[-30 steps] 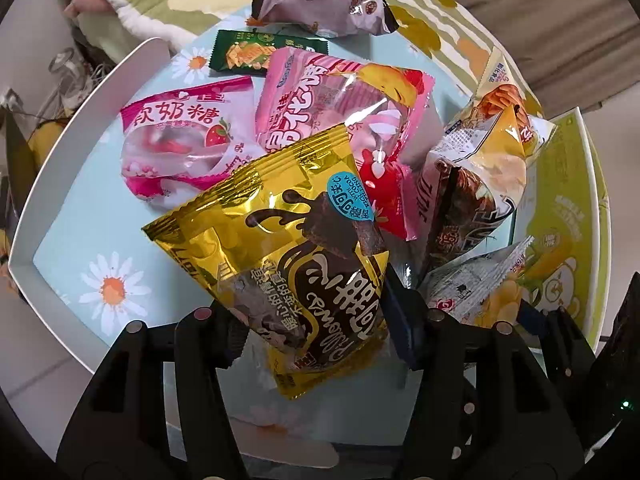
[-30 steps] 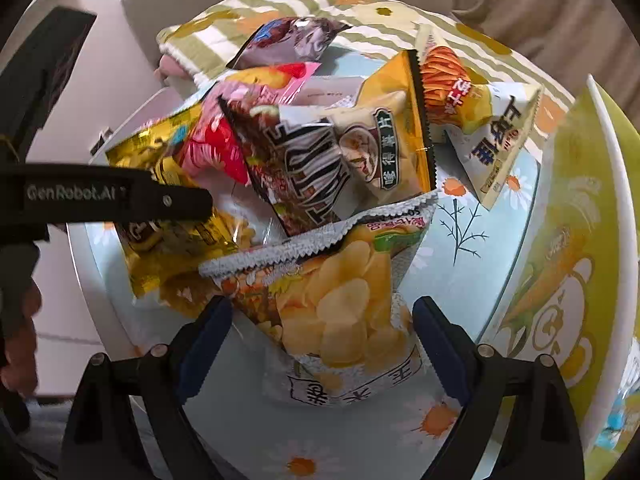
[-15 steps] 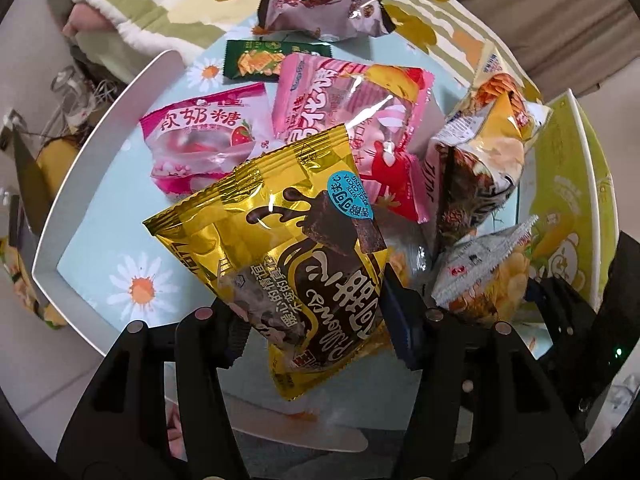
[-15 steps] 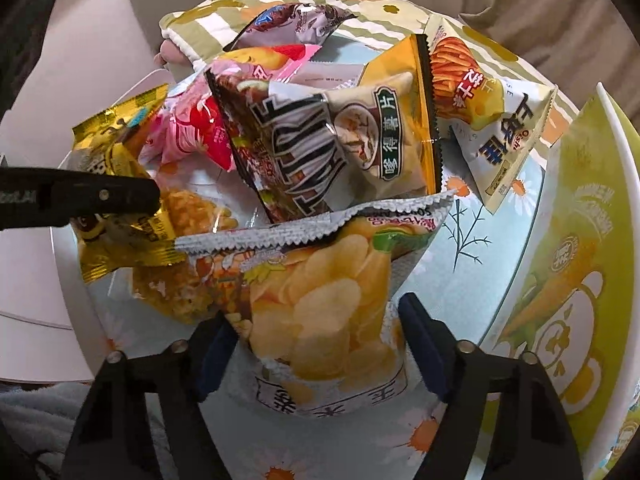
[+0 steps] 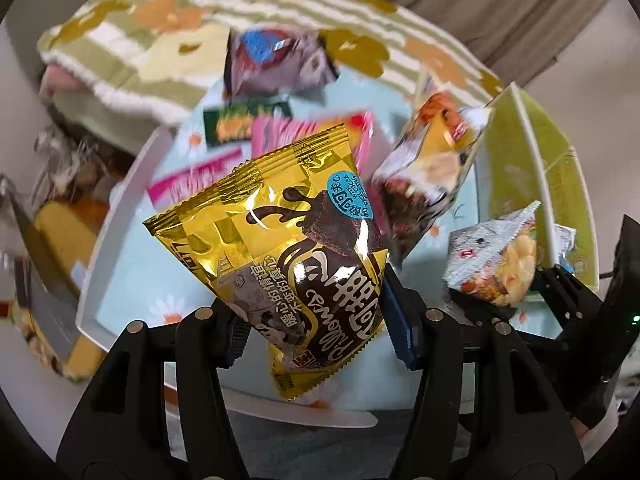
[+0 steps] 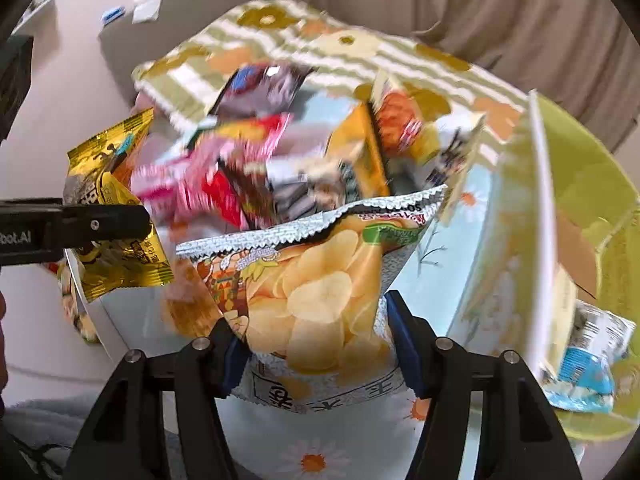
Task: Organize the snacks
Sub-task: 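Carry both bags over the yellow box and open both tools to release them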
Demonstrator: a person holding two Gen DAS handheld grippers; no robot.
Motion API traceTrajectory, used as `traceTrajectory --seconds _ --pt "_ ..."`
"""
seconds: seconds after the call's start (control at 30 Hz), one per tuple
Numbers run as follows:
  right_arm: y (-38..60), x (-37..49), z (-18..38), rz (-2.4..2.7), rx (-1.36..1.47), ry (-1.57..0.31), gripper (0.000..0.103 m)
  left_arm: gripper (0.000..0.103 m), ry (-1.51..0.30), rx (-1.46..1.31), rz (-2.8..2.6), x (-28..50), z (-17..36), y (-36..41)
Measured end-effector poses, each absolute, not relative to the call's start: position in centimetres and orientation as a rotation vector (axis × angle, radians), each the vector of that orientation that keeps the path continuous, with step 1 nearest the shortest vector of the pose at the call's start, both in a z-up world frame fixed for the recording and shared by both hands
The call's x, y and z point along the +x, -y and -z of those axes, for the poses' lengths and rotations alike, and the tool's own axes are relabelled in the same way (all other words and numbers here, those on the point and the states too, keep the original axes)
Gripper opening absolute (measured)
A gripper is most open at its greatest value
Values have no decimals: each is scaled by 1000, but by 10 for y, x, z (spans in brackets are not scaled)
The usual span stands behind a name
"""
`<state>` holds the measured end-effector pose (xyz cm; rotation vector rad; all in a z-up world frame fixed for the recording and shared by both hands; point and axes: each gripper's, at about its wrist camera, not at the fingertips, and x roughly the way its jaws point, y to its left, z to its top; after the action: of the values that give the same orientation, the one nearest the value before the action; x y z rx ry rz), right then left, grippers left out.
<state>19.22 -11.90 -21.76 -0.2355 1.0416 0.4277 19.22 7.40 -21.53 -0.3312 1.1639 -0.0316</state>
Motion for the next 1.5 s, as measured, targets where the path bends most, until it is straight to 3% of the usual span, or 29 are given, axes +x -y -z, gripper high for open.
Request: traceTrajectory --seconds 0.43,0.77,1.2,1.5 --pt "152 192 126 -193 -29 -910 58 54 -979 -166 292 232 132 -53" --pt "232 202 98 -60 68 -897 58 54 -933 -109 497 278 92 34" --pt "364 245 89 -40 110 -861 58 54 -1009 -119 570 343 115 210" --pt "397 281 118 -53 189 -946 58 54 -1166 -52 562 385 168 268"
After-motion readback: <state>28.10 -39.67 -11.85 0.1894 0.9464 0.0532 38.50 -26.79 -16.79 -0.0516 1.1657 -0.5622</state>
